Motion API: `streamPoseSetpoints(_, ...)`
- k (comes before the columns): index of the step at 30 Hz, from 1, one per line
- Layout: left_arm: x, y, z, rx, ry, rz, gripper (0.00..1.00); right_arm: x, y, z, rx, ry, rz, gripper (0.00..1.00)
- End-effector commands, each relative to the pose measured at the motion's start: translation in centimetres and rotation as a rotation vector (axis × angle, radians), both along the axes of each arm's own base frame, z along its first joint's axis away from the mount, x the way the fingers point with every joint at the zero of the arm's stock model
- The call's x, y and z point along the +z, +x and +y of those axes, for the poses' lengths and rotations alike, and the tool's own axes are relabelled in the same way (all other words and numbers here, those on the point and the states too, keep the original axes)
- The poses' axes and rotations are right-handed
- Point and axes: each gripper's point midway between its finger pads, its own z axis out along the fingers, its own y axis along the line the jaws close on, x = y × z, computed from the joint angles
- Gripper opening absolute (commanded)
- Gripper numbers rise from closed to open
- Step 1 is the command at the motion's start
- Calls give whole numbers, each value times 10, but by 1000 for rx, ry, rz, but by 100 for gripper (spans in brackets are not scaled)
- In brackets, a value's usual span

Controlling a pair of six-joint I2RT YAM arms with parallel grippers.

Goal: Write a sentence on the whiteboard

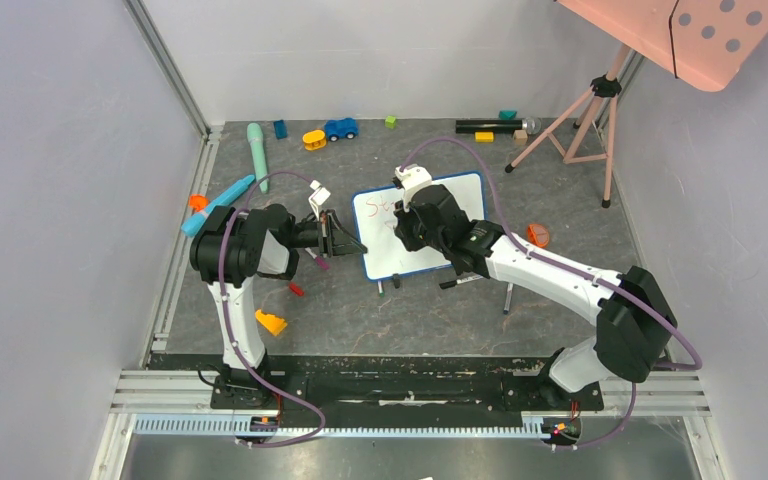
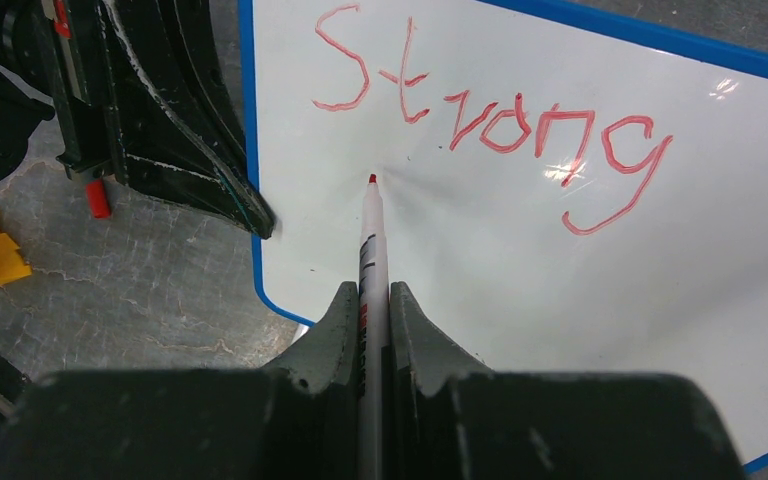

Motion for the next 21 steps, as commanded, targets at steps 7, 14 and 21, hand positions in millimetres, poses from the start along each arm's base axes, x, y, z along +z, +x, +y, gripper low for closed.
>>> streamPoseSetpoints(7, 8, 1, -1, -26, -11, -67, 2, 17, 8, 8, -9, 33, -40, 0)
streamPoseSetpoints(14, 7, 0, -1, -27, -11, -63, 2, 10, 9, 7, -6, 14, -31, 0)
streamPoseSetpoints(21, 8, 0, -1, -26, -11, -67, 2, 6, 10, 8, -8, 3, -28, 0)
